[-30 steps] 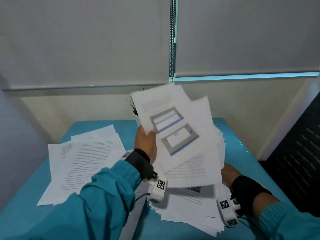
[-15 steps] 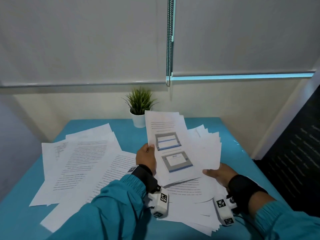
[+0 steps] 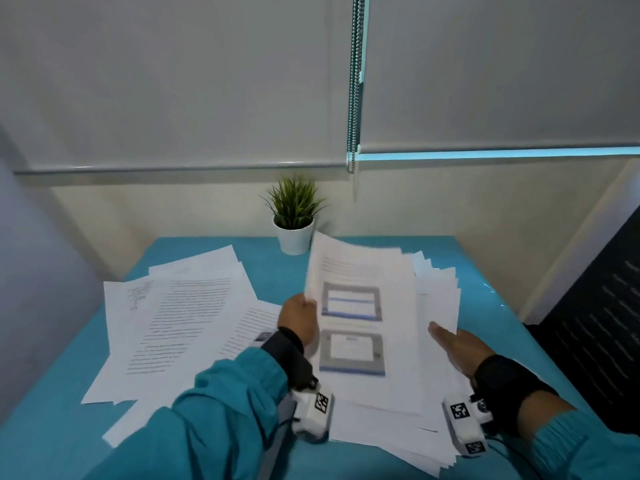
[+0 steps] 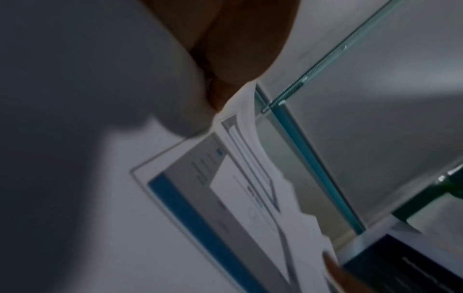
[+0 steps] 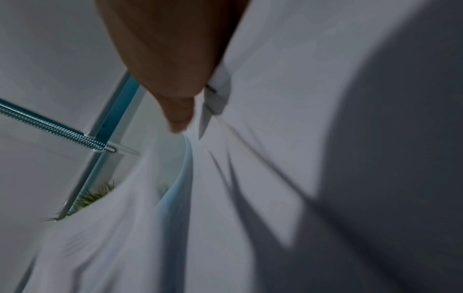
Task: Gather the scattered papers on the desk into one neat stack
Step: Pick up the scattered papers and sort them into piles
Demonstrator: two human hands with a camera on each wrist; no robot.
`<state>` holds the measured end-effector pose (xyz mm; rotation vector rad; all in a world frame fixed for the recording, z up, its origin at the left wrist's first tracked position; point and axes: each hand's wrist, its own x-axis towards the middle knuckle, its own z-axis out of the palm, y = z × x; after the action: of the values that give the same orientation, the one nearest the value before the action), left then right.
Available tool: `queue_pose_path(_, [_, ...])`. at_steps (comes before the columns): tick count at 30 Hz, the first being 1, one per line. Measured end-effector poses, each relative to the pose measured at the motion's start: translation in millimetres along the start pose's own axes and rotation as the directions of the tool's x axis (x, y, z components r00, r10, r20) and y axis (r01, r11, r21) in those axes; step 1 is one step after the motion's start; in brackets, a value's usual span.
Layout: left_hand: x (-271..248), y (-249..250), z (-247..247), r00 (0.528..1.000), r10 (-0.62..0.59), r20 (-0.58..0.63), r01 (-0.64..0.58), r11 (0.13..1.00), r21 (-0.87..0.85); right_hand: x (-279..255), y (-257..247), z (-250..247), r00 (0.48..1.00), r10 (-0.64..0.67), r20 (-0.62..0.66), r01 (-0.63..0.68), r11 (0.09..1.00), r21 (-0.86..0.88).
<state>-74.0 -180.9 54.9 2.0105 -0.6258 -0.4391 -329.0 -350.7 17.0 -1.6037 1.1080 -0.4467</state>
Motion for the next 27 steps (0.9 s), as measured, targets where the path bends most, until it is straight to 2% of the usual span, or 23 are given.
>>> queue_pose_path(2, [-12.8, -2.4, 16.3, 0.996, -0.001, 0.084, -0.007, 0.996, 0.094, -4.3, -5.2, -0.7, 1.000, 0.003, -0.017, -0.003, 1.000, 0.024])
queue_pose_path(4, [-23.1, -0.4, 27.6, 0.980, -0.009, 0.199, -0.018, 0.991, 0.134, -11.5, -10.4, 1.5, 0.998, -0.049, 0.049, 0.040, 0.985, 0.167])
queue_pose_path(5, [-27.1, 0.3, 28.9, 0.969, -0.014, 0.248, -0.017, 0.992, 0.122, -8.3, -7.5, 3.0, 0.994, -0.070, 0.084, 0.053, 0.981, 0.185])
queue_pose_path(7, [-32.7, 5.0, 32.9, 0.951, 0.012, 0.310, -0.018, 1.000, 0.018, -7.3, -1.5, -1.3, 0.994, -0.076, 0.073, 0.066, 0.988, 0.137])
queue_pose_path(9, [-30.5, 5.6, 22.6, 0.965, 0.003, 0.264, 0.008, 0.999, -0.040, -5.2, -2.1, 0.2, 0.994, -0.060, 0.087, 0.049, 0.990, 0.129])
queue_pose_path(10, [-27.0, 5.2, 12.4, 0.976, -0.005, 0.217, 0.007, 1.000, -0.009, -4.3, -2.5, 0.6, 0.994, -0.072, 0.088, 0.060, 0.990, 0.128])
queue_pose_path(13, [-12.2, -2.4, -31.9, 0.999, 0.003, 0.045, -0.016, 0.956, 0.293, -4.1, -4.1, 2.2, 0.992, -0.093, 0.086, 0.079, 0.984, 0.159])
queue_pose_path(14, [-9.6, -5.7, -52.4, 1.000, -0.021, 0.023, 0.009, 0.908, 0.418, -5.2, -4.6, 3.3, 0.992, -0.098, 0.082, 0.083, 0.983, 0.166])
queue_pose_path(17, [0.1, -33.4, -106.6, 0.973, -0.229, 0.031, 0.142, 0.699, 0.701, -11.9, -11.0, 5.5, 0.993, -0.092, 0.069, 0.080, 0.985, 0.156])
queue_pose_path(19, [-0.2, -53.9, -131.5, 0.937, -0.349, 0.008, 0.216, 0.597, 0.772, -12.6, -10.9, 4.3, 0.992, -0.111, 0.066, 0.103, 0.988, 0.117])
queue_pose_path(21, [-0.9, -70.3, -147.1, 0.923, -0.385, -0.029, 0.254, 0.548, 0.797, -13.9, -11.1, 4.2, 0.994, -0.101, 0.038, 0.098, 0.992, 0.081])
queue_pose_path(24, [-3.0, -79.2, -160.8, 0.943, -0.325, -0.067, 0.240, 0.529, 0.814, -17.3, -13.1, 5.4, 0.998, -0.059, 0.025, 0.058, 0.997, 0.051])
queue_pose_path(27, [-5.8, -79.4, -165.3, 0.946, -0.323, -0.029, 0.234, 0.618, 0.751, -20.3, -13.4, 5.5, 0.997, -0.067, 0.031, 0.066, 0.997, 0.041])
